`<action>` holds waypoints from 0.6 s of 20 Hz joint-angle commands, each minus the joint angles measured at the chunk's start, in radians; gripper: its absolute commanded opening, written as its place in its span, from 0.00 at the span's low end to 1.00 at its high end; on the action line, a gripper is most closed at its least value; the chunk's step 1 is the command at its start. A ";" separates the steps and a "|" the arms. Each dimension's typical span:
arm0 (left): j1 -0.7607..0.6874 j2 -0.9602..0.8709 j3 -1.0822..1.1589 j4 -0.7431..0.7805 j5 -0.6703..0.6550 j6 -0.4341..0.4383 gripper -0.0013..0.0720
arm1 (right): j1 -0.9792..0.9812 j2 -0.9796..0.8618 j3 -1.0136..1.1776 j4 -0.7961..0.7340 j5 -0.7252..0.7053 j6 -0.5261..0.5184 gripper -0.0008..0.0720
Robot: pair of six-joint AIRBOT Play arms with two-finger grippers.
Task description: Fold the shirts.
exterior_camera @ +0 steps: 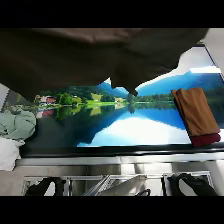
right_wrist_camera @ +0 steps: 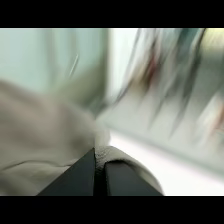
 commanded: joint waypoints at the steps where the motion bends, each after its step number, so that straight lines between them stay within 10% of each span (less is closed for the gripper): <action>1: 0.000 0.100 0.187 0.132 0.018 -0.004 0.04 | -0.002 0.229 0.035 -0.152 0.178 -0.063 0.05; 6: -0.069 -0.063 0.212 0.143 0.250 -0.004 0.04 | -0.001 0.190 0.034 -0.212 0.111 -0.046 0.05; 12: -0.319 -0.322 -0.136 0.157 0.221 0.063 0.04 | 0.002 -0.109 -0.139 -0.087 -0.074 -0.009 0.05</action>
